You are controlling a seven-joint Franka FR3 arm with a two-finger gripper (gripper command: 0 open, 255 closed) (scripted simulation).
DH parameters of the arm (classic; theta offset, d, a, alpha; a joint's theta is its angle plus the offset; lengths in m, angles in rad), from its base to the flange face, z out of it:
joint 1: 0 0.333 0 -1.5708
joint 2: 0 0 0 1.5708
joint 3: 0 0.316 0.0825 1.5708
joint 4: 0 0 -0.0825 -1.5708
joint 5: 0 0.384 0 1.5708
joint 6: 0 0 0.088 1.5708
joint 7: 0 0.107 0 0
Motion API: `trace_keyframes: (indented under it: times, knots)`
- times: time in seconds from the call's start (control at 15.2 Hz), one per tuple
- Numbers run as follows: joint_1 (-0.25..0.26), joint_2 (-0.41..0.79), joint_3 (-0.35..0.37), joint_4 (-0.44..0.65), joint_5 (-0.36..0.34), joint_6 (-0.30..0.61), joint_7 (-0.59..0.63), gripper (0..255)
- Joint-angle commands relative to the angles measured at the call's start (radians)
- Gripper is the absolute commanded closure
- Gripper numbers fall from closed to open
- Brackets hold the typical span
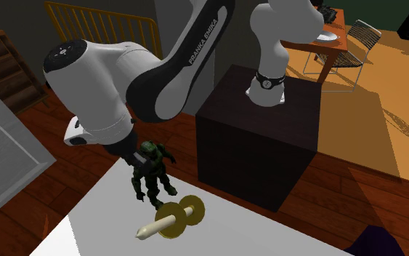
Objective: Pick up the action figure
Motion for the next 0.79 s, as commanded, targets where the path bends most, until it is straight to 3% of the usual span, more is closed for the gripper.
trace_keyframes:
  times: [0.0, 0.73]
  knots:
    - [0.0, 0.001, 0.0, -0.001, 0.0, 0.0, 0.0, 255]
    - [0.004, -0.045, -0.007, 0.023, -0.012, -0.07, 0.005, 255]
